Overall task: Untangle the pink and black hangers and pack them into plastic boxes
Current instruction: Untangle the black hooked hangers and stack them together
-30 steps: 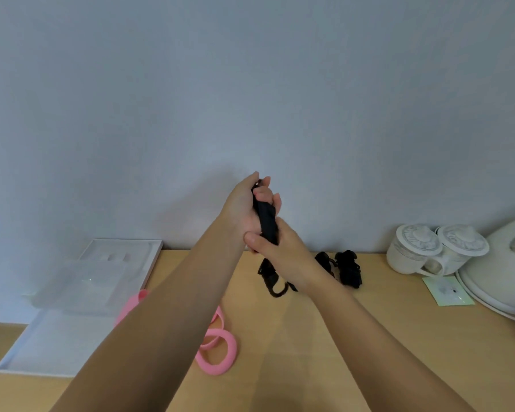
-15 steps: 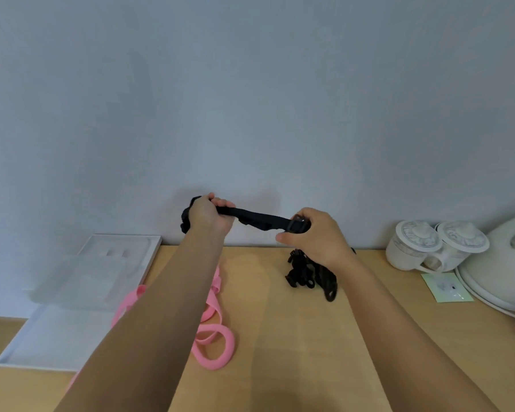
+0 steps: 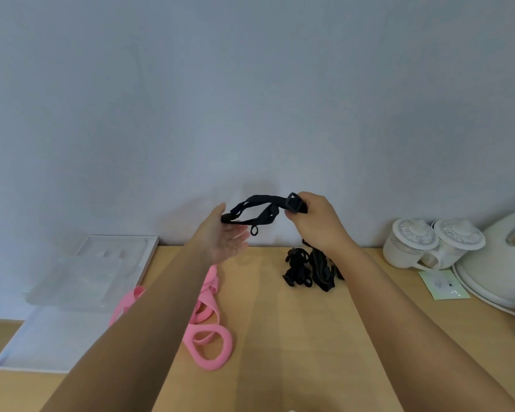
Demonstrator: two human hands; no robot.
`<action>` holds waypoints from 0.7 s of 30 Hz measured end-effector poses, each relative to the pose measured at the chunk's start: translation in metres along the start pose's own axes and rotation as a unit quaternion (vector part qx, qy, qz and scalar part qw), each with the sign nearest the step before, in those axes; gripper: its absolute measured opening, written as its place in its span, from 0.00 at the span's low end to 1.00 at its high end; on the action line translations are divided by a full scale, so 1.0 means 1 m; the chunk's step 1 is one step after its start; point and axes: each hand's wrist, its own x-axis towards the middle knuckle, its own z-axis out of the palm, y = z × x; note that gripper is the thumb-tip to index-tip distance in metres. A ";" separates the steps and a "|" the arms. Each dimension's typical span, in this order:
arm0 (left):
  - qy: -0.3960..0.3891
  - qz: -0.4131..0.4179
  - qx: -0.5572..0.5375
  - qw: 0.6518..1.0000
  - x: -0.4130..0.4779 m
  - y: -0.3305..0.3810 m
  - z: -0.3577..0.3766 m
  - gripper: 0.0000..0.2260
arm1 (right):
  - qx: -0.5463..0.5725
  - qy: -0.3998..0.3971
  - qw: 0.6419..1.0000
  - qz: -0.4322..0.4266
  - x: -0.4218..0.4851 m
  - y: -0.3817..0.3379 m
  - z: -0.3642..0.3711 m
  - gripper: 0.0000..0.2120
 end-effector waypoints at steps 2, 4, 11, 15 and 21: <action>-0.011 -0.010 0.152 0.988 -0.011 -0.001 0.008 0.29 | -0.017 0.000 1.000 -0.009 0.005 -0.005 0.004 0.08; 0.063 0.080 0.272 0.957 -0.020 -0.003 0.018 0.27 | -0.035 0.000 0.999 -0.015 0.010 -0.011 0.008 0.05; -0.108 0.351 0.273 0.889 -0.031 -0.002 0.024 0.23 | -0.034 0.024 0.999 -0.030 0.016 -0.027 0.012 0.06; -0.100 0.288 0.336 0.891 -0.028 -0.013 0.030 0.08 | 0.039 0.033 0.998 -0.028 0.014 -0.035 0.003 0.05; -0.042 0.263 0.195 0.944 -0.034 0.013 0.030 0.09 | 0.089 0.010 0.995 0.041 0.003 -0.009 -0.006 0.13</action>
